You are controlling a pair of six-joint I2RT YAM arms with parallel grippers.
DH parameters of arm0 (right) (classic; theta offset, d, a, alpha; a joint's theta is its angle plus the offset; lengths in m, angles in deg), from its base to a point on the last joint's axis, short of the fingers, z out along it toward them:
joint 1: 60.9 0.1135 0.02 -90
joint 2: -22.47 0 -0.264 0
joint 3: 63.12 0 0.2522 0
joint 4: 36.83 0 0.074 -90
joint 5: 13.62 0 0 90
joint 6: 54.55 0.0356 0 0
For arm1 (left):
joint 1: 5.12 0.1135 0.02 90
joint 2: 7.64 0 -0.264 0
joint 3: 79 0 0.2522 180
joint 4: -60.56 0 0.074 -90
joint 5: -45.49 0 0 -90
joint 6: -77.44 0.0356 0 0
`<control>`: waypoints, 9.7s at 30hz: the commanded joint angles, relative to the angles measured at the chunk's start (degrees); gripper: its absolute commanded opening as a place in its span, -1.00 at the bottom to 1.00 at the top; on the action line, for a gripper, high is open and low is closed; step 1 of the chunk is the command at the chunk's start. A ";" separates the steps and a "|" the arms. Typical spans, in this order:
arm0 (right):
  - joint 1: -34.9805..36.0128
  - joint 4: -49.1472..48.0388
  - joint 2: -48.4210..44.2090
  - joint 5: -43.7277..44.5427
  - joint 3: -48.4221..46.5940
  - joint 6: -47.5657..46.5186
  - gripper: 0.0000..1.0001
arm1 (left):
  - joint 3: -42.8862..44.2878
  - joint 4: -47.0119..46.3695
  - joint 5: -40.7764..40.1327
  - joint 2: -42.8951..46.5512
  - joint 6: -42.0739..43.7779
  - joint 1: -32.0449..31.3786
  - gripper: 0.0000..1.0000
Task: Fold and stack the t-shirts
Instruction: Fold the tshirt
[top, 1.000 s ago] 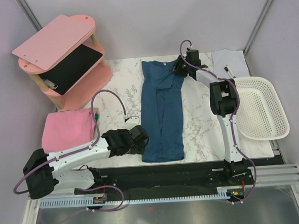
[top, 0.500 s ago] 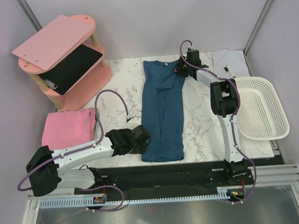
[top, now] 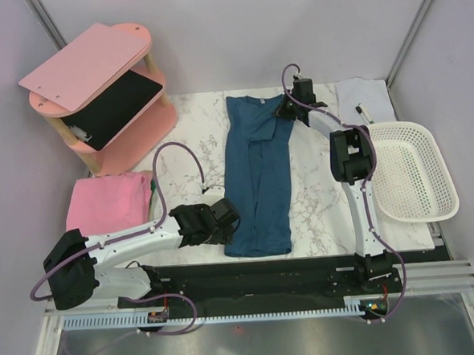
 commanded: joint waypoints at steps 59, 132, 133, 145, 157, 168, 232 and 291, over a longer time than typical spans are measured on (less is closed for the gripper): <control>-1.16 -2.43 -3.56 -3.53 4.59 0.54 -0.08 | 0.31 -4.09 0.96 -4.94 1.38 0.02 0.65; -1.25 -3.75 -22.07 5.07 19.07 -7.28 0.62 | -3.20 -4.79 -1.41 3.85 0.68 -0.07 0.70; -1.34 -4.01 -24.28 5.96 21.36 -7.89 0.75 | -3.20 -4.79 -1.50 4.29 0.68 0.02 0.71; 0.42 -8.66 -60.75 -1.33 68.03 1.50 0.96 | -14.08 -19.27 3.76 13.07 -3.18 0.02 0.68; 8.59 4.24 -87.83 -4.40 94.24 9.85 0.54 | -26.75 -38.70 12.30 15.72 -10.22 0.11 0.55; 13.60 10.13 -101.55 -7.39 107.34 19.35 0.38 | -25.62 -39.42 15.90 11.94 -11.27 0.02 0.36; 13.87 -1.55 -43.39 13.43 47.15 -8.68 -0.93 | 34.84 -21.67 26.71 -28.66 19.57 30.16 -0.96; 13.60 -13.16 -63.65 -7.21 90.73 7.75 -0.76 | -5.57 -36.02 35.87 -3.20 10.35 27.89 -0.96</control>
